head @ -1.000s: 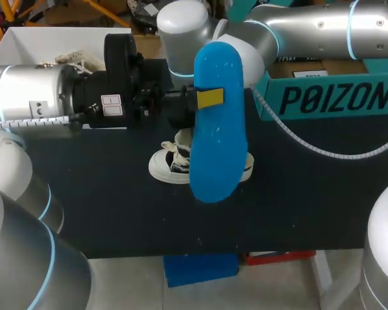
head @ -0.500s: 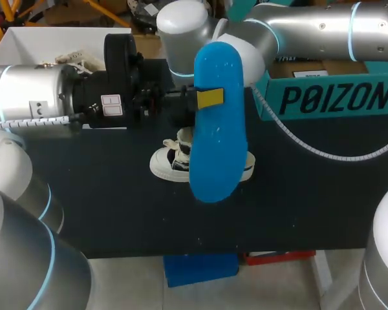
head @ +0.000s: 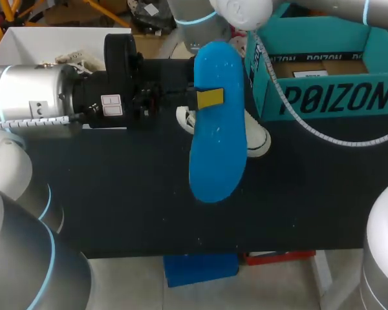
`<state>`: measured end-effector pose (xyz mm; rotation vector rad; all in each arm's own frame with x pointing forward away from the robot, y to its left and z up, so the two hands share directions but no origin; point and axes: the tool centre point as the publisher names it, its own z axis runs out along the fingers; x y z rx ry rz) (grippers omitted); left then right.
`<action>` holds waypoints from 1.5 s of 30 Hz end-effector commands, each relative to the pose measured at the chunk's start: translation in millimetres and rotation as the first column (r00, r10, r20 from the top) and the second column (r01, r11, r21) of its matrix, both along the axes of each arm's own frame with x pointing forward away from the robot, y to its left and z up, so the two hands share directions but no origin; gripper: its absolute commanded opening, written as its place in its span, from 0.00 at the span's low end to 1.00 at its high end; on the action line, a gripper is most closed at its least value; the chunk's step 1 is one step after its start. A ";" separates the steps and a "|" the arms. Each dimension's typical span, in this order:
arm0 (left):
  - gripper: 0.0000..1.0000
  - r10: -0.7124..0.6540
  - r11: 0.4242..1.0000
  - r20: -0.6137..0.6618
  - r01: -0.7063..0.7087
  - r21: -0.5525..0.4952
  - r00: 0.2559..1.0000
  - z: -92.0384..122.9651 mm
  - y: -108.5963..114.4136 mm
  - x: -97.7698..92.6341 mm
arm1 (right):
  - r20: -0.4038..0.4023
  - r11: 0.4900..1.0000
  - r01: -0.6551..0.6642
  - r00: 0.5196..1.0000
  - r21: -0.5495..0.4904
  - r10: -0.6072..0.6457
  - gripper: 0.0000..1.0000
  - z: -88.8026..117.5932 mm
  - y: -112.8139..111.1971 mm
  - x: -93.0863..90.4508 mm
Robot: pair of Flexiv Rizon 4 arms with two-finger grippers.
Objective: Take the shoe out of the shoebox, open the shoe tongue, remove and reinsert the insole, then place the shoe into the shoebox
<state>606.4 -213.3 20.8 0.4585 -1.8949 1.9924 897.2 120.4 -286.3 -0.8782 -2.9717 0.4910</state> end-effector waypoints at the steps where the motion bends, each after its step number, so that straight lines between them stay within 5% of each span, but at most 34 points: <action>1: 0.00 0.008 1.000 -0.002 -0.008 0.002 1.000 1.4 -0.3 -4.5 | 0.012 0.724 0.687 0.725 0.063 -0.689 0.00 -6.5 -2.5 6.4; 8: 0.00 0.008 1.000 -0.002 -0.008 0.002 1.000 1.4 -0.3 -4.5 | 0.012 0.574 0.811 0.577 0.110 -0.817 0.00 -20.5 10.4 7.3; 17: 0.00 0.008 1.000 -0.002 -0.008 0.002 1.000 1.4 -0.3 -4.5 | -0.008 0.505 0.847 0.513 0.163 -0.858 0.00 -34.2 15.9 3.4; 25: 0.00 0.008 1.000 -0.002 -0.008 0.002 1.000 1.4 -0.3 -4.5 | -0.032 0.504 0.838 0.521 0.208 -0.853 0.00 -50.7 20.8 4.9; 39: 0.00 0.008 1.000 -0.002 -0.008 0.002 1.000 1.4 -0.3 -4.5 | -0.076 0.605 0.751 0.641 0.262 -0.763 0.00 -81.6 29.2 4.9; 44: 0.00 0.008 1.000 -0.002 -0.008 0.002 1.000 1.4 -0.3 -4.5 | -0.091 0.595 0.759 0.634 0.265 -0.768 0.00 -91.9 24.7 6.4; 45: 0.00 0.008 1.000 -0.002 -0.008 0.002 1.000 1.4 -0.3 -4.5 | -0.095 0.591 0.762 0.631 0.266 -0.770 0.33 -94.2 22.8 6.6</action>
